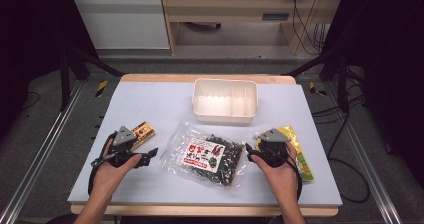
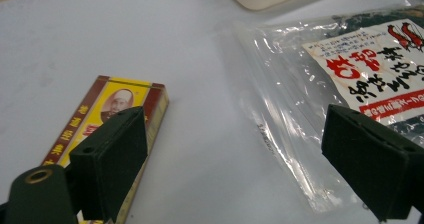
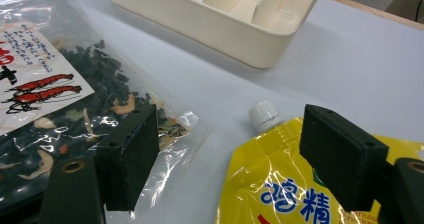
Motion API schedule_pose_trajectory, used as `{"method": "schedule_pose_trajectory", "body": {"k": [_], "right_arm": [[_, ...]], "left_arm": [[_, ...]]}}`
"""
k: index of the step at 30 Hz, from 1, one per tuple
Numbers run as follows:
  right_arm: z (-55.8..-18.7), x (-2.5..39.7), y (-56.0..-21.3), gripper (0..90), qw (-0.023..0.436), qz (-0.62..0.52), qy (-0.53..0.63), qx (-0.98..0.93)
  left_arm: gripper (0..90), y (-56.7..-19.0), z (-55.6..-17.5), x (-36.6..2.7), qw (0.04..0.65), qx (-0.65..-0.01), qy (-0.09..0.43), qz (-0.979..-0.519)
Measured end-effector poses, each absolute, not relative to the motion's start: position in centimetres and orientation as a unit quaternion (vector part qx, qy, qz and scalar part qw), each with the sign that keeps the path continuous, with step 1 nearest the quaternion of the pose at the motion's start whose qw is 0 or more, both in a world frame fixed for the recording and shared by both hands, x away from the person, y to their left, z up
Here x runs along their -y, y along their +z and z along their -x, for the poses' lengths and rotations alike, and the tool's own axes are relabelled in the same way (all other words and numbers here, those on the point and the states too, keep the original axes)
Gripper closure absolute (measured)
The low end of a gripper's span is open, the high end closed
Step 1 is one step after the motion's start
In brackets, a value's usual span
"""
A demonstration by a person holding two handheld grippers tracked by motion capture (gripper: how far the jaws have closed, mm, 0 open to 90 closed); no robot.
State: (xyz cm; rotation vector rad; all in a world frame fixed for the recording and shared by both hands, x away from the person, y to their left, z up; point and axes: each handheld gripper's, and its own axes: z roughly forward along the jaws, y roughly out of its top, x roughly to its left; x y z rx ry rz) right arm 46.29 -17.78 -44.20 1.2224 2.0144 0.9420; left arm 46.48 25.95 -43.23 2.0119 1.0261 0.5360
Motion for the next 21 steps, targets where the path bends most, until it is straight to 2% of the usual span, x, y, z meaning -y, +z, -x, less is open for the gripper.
{"method": "schedule_pose_trajectory", "body": {"k": [5,6,9,21], "right_arm": [[-46.4,17.9,-44.3,23.2,0.3,-0.471,0.349,-0.752],[-46.4,18.0,-44.3,23.1,0.302,-0.472,0.35,-0.751],[-46.4,18.0,-44.2,22.8,0.302,-0.472,0.351,-0.75],[-46.3,17.9,-44.2,21.7,0.307,-0.473,0.346,-0.75]], "left_arm": [[11.8,-43.7,-45.8,-25.1,0.394,-0.402,0.184,-0.806],[14.6,-43.6,-45.6,-25.0,0.395,-0.398,0.179,-0.808],[15.7,-43.5,-45.1,-24.8,0.418,-0.399,0.153,-0.802],[17.7,-44.4,-43.8,-24.3,0.394,-0.394,0.151,-0.817]]}}
